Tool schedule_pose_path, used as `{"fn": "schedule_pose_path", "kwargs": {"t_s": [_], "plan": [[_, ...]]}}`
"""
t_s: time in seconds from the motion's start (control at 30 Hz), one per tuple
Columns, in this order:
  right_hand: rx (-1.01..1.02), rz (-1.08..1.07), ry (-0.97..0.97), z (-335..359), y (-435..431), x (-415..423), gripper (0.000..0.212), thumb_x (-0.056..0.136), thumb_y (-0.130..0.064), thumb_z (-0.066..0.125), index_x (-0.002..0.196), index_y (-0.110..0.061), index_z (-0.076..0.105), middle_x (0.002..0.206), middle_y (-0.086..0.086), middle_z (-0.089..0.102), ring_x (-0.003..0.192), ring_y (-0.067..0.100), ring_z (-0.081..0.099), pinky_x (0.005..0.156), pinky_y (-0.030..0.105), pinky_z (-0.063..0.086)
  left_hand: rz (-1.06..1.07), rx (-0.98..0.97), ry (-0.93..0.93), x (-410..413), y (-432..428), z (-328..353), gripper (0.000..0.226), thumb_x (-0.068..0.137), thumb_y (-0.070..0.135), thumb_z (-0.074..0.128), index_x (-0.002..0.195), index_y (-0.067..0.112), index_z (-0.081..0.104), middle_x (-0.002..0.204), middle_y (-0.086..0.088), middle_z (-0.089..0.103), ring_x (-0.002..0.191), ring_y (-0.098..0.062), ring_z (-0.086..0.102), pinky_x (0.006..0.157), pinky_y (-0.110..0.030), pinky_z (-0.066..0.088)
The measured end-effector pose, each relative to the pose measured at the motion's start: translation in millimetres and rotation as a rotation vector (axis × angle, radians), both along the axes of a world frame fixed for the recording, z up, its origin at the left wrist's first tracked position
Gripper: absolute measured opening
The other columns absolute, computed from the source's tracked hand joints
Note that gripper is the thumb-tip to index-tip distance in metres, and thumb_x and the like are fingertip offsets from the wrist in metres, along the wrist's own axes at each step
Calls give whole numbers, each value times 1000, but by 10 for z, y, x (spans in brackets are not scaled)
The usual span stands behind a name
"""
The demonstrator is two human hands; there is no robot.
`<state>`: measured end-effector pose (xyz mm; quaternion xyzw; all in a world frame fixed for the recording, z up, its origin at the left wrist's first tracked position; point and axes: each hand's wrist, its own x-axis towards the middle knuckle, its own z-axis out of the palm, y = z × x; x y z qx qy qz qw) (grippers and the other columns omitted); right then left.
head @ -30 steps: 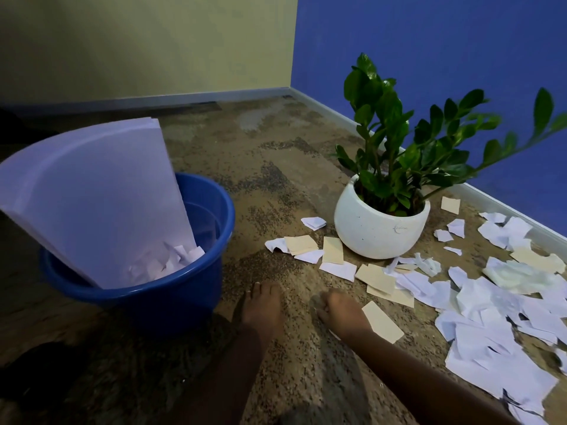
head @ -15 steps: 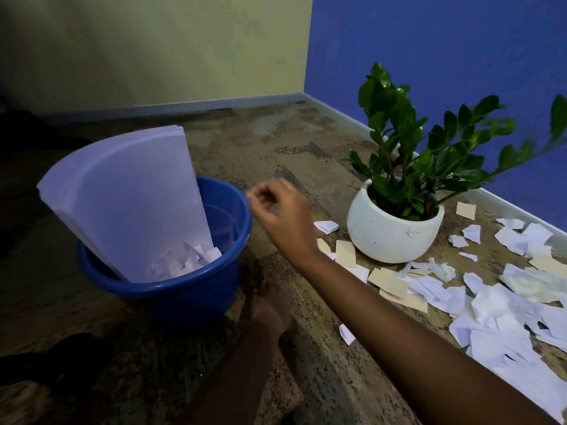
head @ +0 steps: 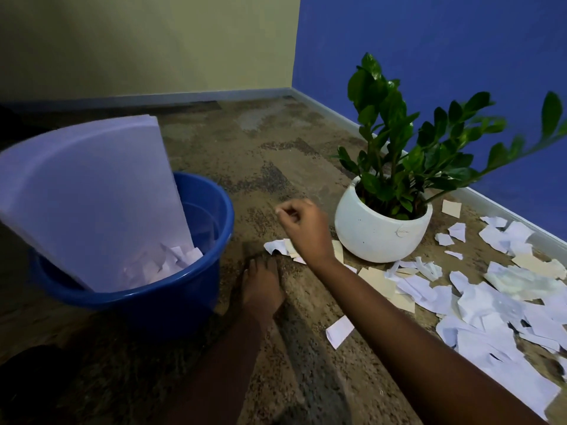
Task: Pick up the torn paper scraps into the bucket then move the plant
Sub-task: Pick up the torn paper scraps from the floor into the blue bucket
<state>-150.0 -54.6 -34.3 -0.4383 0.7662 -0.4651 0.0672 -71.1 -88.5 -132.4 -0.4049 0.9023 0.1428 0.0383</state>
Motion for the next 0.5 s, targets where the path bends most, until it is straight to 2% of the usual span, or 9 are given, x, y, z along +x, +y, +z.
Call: {"fn": "schedule_pose_path", "kwargs": {"t_s": [0.1,0.17,0.27,0.4,0.5], "plan": [[127,-139,11,-357,148,-351,20,90,-11,55,96,-1,71,104,15,68,80,16,57,60,16,30,28,59,107,-207,-67,-46,62,98,24,40,151,10,12,155,-14,22,144,-28,22,117,-36,28],[243,-197,26,-580,207,-558,21,90,-12,55,102,-1,70,108,16,66,91,21,60,70,19,35,40,65,161,-323,-90,-93,63,98,27,41,152,14,12,157,-15,18,145,-28,21,118,-36,26],[444,-219,31,-833,193,-826,30,91,-18,55,113,1,62,118,20,58,107,28,56,87,32,44,98,97,217,-482,-150,-205,65,97,38,44,152,21,14,158,-16,13,146,-30,17,119,-41,22],[583,-79,138,-1014,-1,-1016,40,92,-22,52,127,-4,52,132,16,51,123,28,45,102,32,36,142,97,233,-699,-252,-402,72,91,52,45,151,28,13,160,-16,3,148,-34,4,119,-52,10],[654,29,188,-1126,-239,-1078,51,93,-24,50,140,-10,38,147,13,36,136,27,31,109,33,31,122,40,242,-793,-332,-585,76,88,59,44,151,34,9,160,-17,-1,149,-33,-3,118,-54,1]]}}
